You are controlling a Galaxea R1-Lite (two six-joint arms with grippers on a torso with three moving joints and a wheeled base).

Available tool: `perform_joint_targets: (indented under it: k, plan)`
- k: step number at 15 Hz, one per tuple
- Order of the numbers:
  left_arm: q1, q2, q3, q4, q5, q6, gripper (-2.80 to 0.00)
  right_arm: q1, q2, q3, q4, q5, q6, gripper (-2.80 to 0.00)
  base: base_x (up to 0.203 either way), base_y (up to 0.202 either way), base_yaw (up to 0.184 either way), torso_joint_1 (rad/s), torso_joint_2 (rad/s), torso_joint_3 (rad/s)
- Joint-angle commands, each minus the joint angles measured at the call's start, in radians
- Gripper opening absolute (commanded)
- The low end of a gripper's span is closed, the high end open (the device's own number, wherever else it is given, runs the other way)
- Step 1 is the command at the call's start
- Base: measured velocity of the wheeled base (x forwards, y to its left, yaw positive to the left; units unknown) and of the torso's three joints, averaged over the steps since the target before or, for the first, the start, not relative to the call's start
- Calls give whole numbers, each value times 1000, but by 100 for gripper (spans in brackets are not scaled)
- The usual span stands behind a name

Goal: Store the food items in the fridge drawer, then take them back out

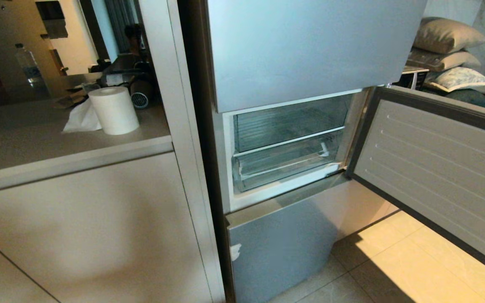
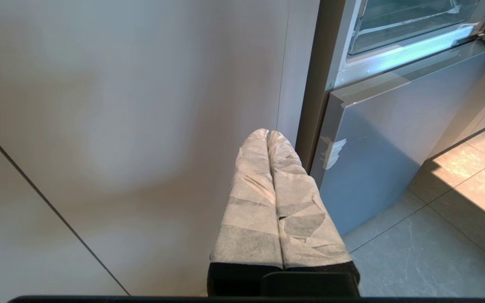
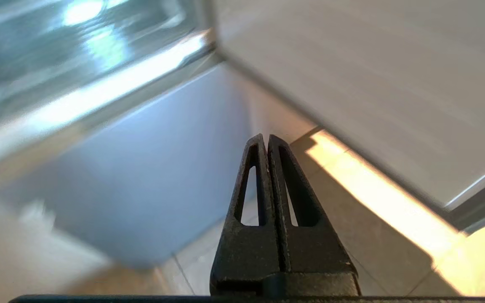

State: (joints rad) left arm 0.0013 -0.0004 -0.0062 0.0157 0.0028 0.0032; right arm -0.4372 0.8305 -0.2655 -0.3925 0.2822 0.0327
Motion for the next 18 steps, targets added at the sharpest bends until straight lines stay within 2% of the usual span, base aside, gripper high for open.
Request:
perform_joint_targets:
  k: [1, 2, 3, 4, 5, 7, 11, 13, 18]
  plan:
    - [0, 0, 0, 0, 0, 0, -280, 10, -194, 137, 21, 24, -27, -280, 0, 0, 0, 0, 0, 0]
    - [0, 0, 0, 0, 0, 0, -280, 49, -198, 165, 22, 12, -28, -280, 0, 0, 0, 0, 0, 0]
    - [0, 0, 0, 0, 0, 0, -280, 134, -214, 186, 26, -31, -25, -280, 0, 0, 0, 0, 0, 0]
    - [0, 0, 0, 0, 0, 0, -280, 246, -259, 211, 37, -104, -22, -280, 0, 0, 0, 0, 0, 0]
    - [0, 0, 0, 0, 0, 0, -280, 308, -312, 227, 51, -160, -21, -280, 0, 0, 0, 0, 0, 0]
    - [0, 0, 0, 1, 0, 0, -280, 376, -495, 246, 133, -249, -19, -280, 0, 0, 0, 0, 0, 0]
    - [0, -1, 0, 0, -1, -1, -280, 423, -811, 261, 334, -292, -48, -280, 0, 0, 0, 0, 0, 0]
    - [0, 0, 0, 0, 0, 0, -280, 435, -829, 267, 399, -297, -72, -280, 0, 0, 0, 0, 0, 0]
    - [0, 0, 0, 0, 0, -2, -280, 436, -830, 267, 401, -299, -68, -280, 0, 0, 0, 0, 0, 0]
